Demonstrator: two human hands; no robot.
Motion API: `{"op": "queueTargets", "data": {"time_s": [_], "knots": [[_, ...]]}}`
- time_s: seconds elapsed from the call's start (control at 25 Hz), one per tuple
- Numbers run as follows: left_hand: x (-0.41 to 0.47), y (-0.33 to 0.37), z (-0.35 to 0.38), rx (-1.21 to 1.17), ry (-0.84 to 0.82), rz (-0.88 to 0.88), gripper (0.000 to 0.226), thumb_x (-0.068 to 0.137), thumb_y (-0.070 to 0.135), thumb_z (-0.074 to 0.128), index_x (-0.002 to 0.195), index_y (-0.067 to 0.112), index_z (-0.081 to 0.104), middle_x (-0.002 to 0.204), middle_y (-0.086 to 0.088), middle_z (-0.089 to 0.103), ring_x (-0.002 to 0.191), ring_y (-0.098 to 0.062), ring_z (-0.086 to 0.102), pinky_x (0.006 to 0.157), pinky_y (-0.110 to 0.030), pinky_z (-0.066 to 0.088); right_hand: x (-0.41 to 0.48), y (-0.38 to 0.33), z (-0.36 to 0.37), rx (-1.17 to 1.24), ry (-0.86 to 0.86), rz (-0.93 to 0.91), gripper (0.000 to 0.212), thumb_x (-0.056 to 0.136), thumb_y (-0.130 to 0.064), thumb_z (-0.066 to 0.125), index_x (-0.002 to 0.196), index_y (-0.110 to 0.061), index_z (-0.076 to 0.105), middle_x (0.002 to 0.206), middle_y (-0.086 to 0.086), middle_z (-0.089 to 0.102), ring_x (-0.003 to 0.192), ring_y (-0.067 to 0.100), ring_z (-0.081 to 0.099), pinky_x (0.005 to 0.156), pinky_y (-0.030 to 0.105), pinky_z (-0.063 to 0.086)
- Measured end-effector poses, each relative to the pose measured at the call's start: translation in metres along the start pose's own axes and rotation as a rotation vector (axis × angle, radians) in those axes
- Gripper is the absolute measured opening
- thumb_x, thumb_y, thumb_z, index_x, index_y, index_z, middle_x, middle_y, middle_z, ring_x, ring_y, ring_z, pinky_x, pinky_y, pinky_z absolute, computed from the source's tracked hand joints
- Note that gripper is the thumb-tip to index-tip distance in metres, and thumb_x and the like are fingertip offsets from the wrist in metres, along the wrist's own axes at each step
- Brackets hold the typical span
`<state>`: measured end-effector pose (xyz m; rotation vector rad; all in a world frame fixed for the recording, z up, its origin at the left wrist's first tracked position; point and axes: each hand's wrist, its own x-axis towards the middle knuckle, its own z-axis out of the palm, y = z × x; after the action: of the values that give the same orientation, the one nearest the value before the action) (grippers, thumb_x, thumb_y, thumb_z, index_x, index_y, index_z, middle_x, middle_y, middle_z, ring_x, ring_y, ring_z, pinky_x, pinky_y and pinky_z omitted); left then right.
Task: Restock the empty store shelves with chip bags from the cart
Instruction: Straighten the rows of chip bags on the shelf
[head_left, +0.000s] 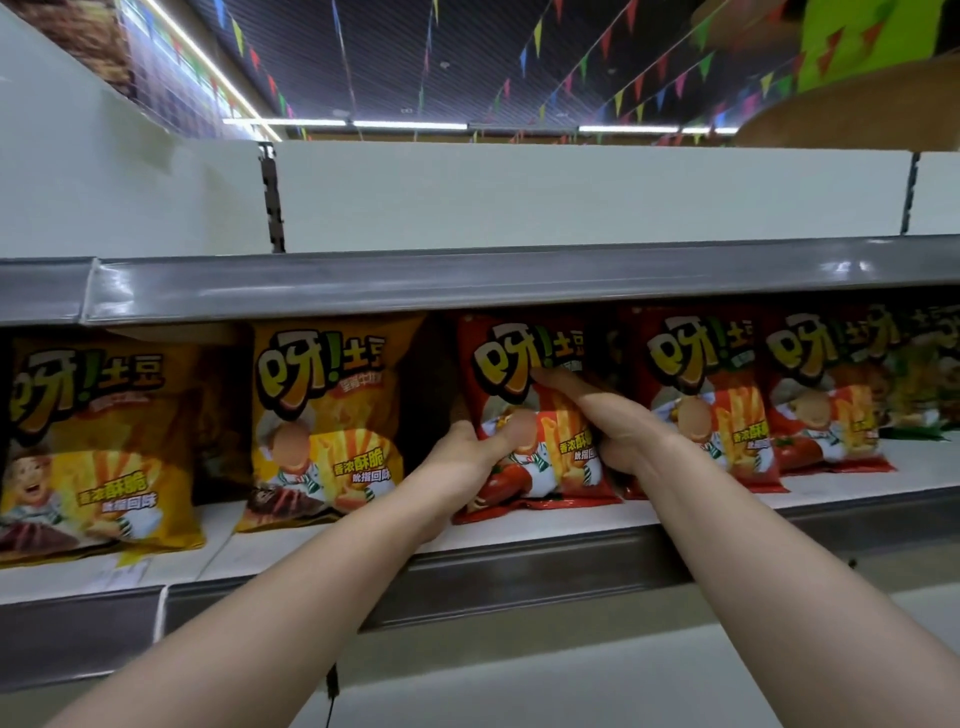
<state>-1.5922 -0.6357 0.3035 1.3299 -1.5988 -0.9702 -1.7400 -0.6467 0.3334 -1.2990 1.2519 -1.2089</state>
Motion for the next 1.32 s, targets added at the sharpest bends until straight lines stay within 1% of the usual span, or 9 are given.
{"op": "queueTargets", "data": {"time_s": [0.12,0.24,0.36,0.48,0.76,0.88,0.96,1.16,1.32], "knots": [[0.002,-0.004,-0.004,0.017,0.009,-0.01,0.071,0.086,0.055,0.056,0.134,0.006,0.036,0.124,-0.01,0.057,0.109,-0.024,0.058,0.097,-0.039,0.048,0.008,0.006,0.005,-0.011,0.004,-0.026,0.119,0.028,-0.066,0.08,0.133,-0.022,0.045,0.114,0.011,0.065,0.101,0.028,0.064,0.092,0.043,0.05],[0.003,-0.007,-0.008,0.018,0.022,-0.012,0.073,0.086,0.054,0.055,0.136,0.005,0.034,0.127,-0.011,0.054,0.11,-0.023,0.056,0.095,-0.033,0.045,0.015,0.01,0.007,-0.023,0.0,-0.053,0.126,0.02,-0.069,0.08,0.133,-0.025,0.044,0.112,0.009,0.066,0.098,0.027,0.066,0.09,0.044,0.052],[0.006,-0.009,-0.008,0.014,0.045,-0.024,0.069,0.088,0.049,0.057,0.135,0.006,0.034,0.126,-0.013,0.054,0.113,-0.029,0.055,0.1,-0.043,0.044,0.009,0.008,0.01,-0.035,-0.002,-0.052,0.115,0.035,-0.067,0.078,0.135,-0.024,0.042,0.115,0.009,0.065,0.101,0.027,0.064,0.093,0.044,0.05],[0.009,-0.01,-0.011,-0.016,0.077,-0.055,0.06,0.088,0.045,0.058,0.13,0.005,0.04,0.12,-0.014,0.058,0.109,-0.03,0.057,0.097,-0.04,0.046,0.007,0.008,0.015,-0.055,0.002,-0.053,0.077,0.063,-0.058,0.074,0.125,-0.023,0.044,0.115,0.008,0.063,0.102,0.026,0.062,0.096,0.043,0.048],[0.009,-0.009,-0.018,-0.088,0.021,-0.057,0.065,0.084,0.049,0.063,0.127,0.003,0.047,0.121,-0.015,0.06,0.114,-0.031,0.056,0.105,-0.045,0.04,0.002,0.011,0.014,-0.188,0.12,-0.156,0.083,0.072,-0.055,0.069,0.138,-0.016,0.037,0.125,0.006,0.058,0.11,0.024,0.058,0.097,0.037,0.047],[0.003,-0.007,-0.014,-0.085,0.025,-0.065,0.081,0.072,0.061,0.067,0.128,0.005,0.049,0.12,-0.012,0.063,0.112,-0.029,0.058,0.104,-0.044,0.042,0.0,0.01,0.012,-0.323,0.152,-0.218,0.078,0.08,-0.052,0.063,0.14,-0.01,0.034,0.122,0.013,0.059,0.105,0.025,0.06,0.087,0.032,0.05],[-0.002,-0.001,-0.009,-0.129,0.053,-0.08,0.065,0.081,0.049,0.066,0.125,0.003,0.051,0.116,-0.012,0.065,0.109,-0.027,0.061,0.102,-0.041,0.043,0.001,0.011,0.008,-0.355,0.105,-0.235,0.073,0.084,-0.047,0.061,0.14,-0.008,0.035,0.116,0.013,0.062,0.095,0.023,0.062,0.073,0.026,0.047],[-0.019,0.012,0.004,-0.124,0.312,-0.045,0.041,0.082,0.027,0.069,0.114,0.008,0.051,0.097,-0.008,0.066,0.089,-0.024,0.063,0.087,-0.038,0.048,-0.012,0.004,-0.014,-0.528,0.03,-0.315,0.075,0.087,-0.054,0.052,0.14,-0.003,0.033,0.117,0.015,0.059,0.098,0.025,0.059,0.058,0.024,0.041],[-0.036,0.019,0.029,0.184,0.696,0.136,0.065,0.081,0.026,0.07,0.137,0.013,0.038,0.133,-0.01,0.049,0.122,-0.03,0.049,0.1,-0.042,0.042,-0.049,0.005,-0.053,-0.587,0.076,-0.632,0.057,0.093,-0.043,0.048,0.138,-0.01,0.036,0.126,0.009,0.049,0.108,0.017,0.049,0.08,0.022,0.037]]}}
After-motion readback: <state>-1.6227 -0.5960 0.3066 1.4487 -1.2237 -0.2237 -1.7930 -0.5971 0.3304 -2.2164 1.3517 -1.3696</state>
